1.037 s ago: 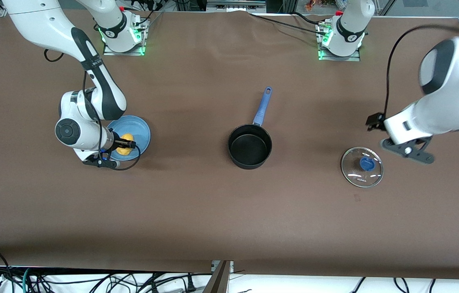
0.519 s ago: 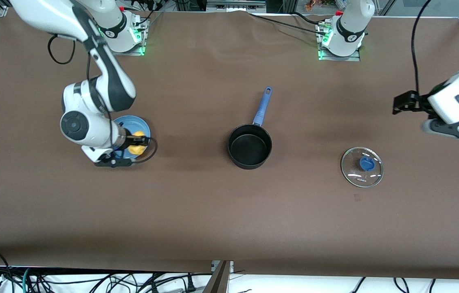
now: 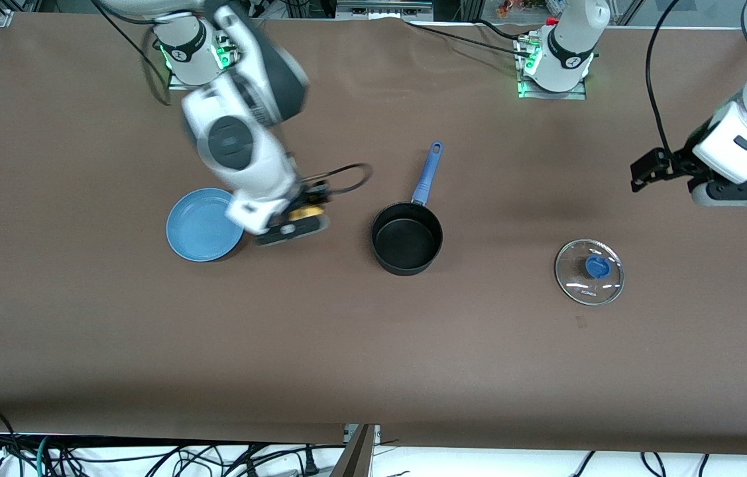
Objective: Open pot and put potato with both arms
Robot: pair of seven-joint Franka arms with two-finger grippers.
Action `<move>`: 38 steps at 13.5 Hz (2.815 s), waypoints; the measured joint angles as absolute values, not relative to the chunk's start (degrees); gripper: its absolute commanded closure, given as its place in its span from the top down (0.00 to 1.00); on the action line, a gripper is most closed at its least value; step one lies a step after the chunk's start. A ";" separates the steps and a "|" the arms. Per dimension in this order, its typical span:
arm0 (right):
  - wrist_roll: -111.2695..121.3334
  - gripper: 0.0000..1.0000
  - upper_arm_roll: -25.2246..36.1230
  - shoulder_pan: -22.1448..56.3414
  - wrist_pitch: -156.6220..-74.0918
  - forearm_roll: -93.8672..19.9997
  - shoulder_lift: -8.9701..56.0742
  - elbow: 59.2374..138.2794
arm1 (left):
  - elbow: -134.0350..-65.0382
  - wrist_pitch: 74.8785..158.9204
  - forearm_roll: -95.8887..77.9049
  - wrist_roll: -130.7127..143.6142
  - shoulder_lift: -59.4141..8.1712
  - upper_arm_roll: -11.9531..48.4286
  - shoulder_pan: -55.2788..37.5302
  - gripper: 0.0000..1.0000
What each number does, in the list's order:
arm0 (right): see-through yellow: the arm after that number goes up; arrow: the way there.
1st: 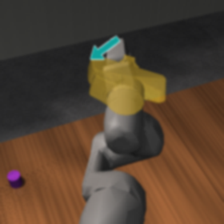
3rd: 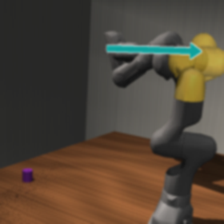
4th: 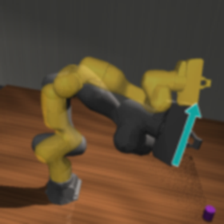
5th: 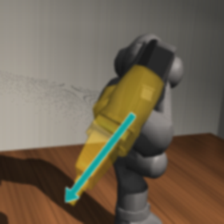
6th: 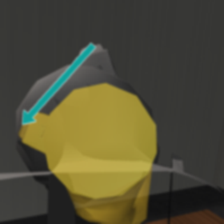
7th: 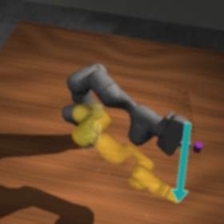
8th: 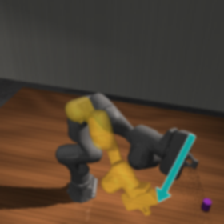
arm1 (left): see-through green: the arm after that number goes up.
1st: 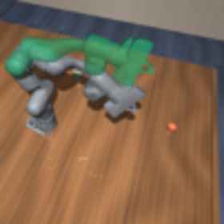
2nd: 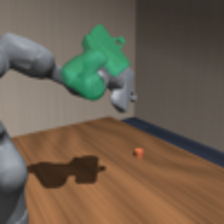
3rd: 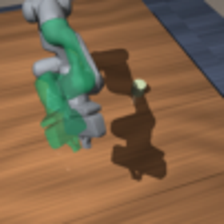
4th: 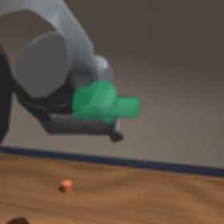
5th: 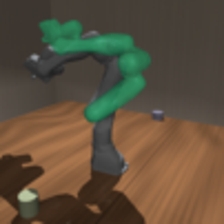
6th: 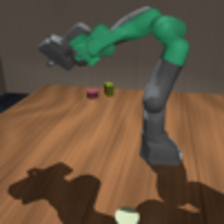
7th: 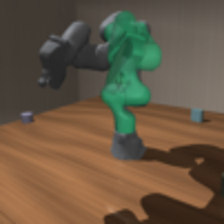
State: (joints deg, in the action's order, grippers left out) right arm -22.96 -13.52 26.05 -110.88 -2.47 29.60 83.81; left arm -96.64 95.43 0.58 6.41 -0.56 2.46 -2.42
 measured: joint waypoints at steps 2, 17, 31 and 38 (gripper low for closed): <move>-29.96 0.17 -13.46 30.44 -111.70 -2.46 34.83 77.03 | -96.84 94.22 0.60 6.44 -0.29 2.43 -2.41 1.00; -38.48 0.18 -9.88 40.37 -127.14 -1.91 50.57 69.35 | -96.28 90.83 0.61 6.41 0.27 2.47 -2.46 1.00; -38.59 1.00 -9.28 40.63 -130.18 -1.89 53.39 68.50 | -96.28 90.67 0.61 6.41 0.27 2.34 -2.44 1.00; -38.63 1.00 -8.11 36.93 -120.29 -1.89 44.82 65.69 | -96.27 90.54 0.61 6.41 0.27 2.33 -2.44 1.00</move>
State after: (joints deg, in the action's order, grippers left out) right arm -38.63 -8.11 36.93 -120.29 -1.89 44.82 65.69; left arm -96.27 90.54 0.61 6.41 0.27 2.33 -2.44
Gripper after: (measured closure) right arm 0.000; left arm 0.000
